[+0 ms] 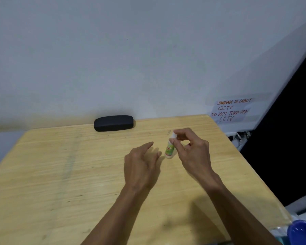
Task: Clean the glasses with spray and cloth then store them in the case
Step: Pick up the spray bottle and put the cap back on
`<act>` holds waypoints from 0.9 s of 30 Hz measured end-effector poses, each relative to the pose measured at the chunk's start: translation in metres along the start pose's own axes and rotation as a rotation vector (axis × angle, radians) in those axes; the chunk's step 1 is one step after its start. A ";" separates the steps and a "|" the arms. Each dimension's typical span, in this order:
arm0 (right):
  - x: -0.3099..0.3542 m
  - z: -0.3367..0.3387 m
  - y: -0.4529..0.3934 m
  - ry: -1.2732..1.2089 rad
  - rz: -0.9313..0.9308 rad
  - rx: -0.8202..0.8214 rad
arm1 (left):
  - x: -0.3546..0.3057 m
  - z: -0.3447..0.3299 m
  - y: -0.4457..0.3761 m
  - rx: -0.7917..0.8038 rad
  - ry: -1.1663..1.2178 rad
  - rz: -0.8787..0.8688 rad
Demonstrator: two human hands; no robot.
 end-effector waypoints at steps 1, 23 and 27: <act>0.002 -0.003 -0.007 -0.004 -0.002 -0.021 | 0.007 0.010 -0.005 -0.011 -0.114 -0.018; 0.005 -0.102 -0.116 0.097 -0.063 0.002 | 0.071 0.036 -0.040 0.271 -0.660 -0.054; 0.005 -0.102 -0.118 0.111 -0.067 0.009 | 0.071 0.036 -0.040 0.262 -0.657 -0.061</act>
Point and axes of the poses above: each hand's wrist, its own y-axis away from the middle knuckle, its own z-axis out of the back of the hand, x = y × z, the point moved 1 cm from there along -y, towards the middle knuckle, and after that the axes turned 8 degrees about -z, right-handed, at the moved point
